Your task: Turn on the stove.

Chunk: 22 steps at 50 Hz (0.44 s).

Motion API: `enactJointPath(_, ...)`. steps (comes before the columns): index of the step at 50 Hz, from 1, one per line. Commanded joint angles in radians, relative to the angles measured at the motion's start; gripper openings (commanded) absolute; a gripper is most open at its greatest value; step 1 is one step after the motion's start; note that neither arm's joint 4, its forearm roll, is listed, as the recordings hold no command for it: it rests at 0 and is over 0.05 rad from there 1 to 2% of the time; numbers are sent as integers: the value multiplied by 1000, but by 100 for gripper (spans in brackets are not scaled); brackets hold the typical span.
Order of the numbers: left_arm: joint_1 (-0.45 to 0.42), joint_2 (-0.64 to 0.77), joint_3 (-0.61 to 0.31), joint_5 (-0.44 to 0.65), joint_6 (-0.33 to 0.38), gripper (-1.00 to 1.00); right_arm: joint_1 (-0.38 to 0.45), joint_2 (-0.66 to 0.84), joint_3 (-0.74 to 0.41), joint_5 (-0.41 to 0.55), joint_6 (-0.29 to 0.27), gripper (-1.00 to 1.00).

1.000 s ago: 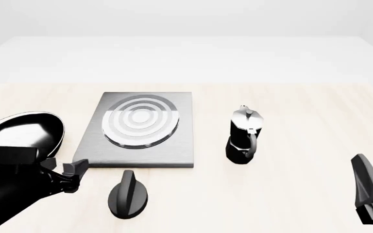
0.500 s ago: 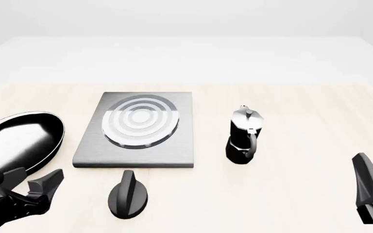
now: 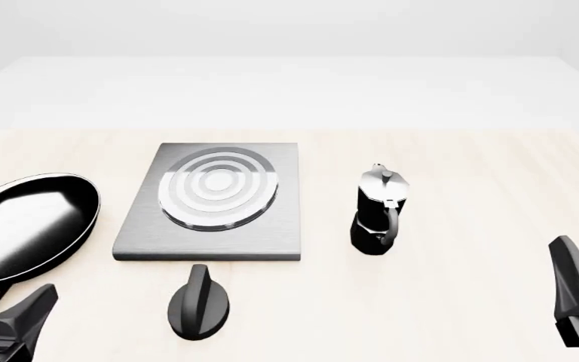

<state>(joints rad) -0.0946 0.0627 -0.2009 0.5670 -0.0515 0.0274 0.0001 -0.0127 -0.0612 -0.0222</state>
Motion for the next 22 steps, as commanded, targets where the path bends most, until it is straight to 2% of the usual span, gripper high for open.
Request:
enactJointPath(1, 16, -63, -14, 49, -2, 100, 0, 0, 0, -2, 0, 100)
enactJointPath(6, 31, -62, -50, 47, -42, 100, 0, 0, -2, -2, -1, 100)
enactJointPath(22, 53, -63, -79, 69, -36, 100, 0, 0, 0, -7, -9, 100)
